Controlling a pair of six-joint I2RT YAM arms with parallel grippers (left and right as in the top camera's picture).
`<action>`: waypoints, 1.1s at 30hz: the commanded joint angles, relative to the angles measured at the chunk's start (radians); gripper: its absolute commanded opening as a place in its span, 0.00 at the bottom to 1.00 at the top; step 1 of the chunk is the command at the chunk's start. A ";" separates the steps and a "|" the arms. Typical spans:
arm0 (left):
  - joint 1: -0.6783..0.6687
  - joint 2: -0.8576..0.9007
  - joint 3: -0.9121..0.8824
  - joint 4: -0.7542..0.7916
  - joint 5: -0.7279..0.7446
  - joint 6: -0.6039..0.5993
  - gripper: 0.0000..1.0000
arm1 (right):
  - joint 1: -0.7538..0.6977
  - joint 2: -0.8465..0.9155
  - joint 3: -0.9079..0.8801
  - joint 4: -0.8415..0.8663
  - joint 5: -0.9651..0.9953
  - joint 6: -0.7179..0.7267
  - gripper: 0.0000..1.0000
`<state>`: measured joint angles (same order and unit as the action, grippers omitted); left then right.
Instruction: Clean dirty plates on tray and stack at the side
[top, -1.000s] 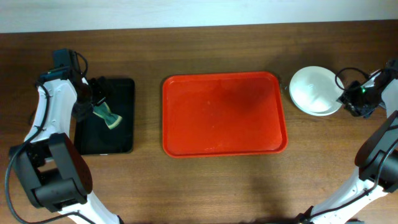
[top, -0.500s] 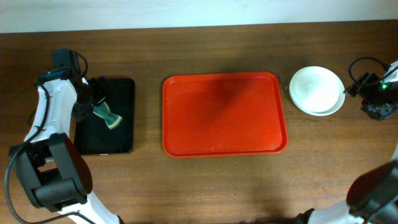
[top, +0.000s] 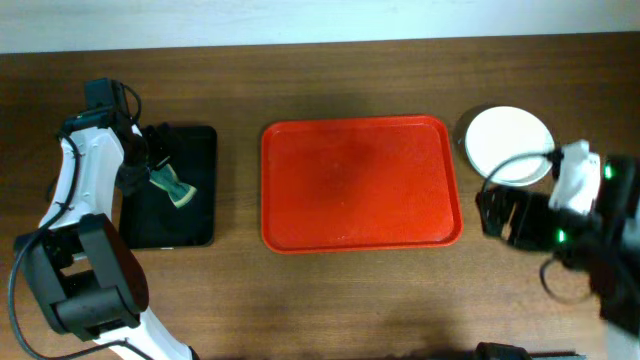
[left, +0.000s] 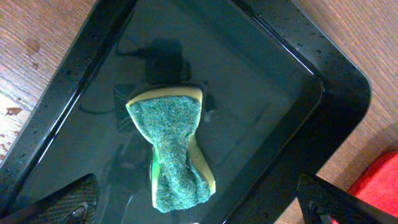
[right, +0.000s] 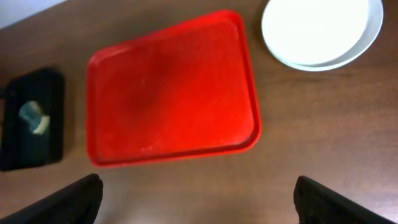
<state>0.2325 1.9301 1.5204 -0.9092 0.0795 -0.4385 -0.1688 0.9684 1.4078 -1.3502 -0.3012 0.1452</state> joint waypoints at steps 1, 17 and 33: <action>0.008 -0.012 0.008 -0.001 0.011 0.002 0.99 | 0.011 -0.080 -0.013 -0.003 -0.001 -0.010 0.99; 0.008 -0.012 0.008 -0.001 0.011 0.002 0.99 | 0.013 -0.182 -0.092 -0.037 0.025 -0.018 0.99; 0.008 -0.012 0.008 -0.001 0.011 0.002 0.99 | 0.277 -0.927 -0.929 0.661 -0.039 -0.071 0.98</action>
<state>0.2325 1.9301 1.5204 -0.9096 0.0799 -0.4385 0.0608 0.1120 0.5644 -0.7727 -0.3279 0.0879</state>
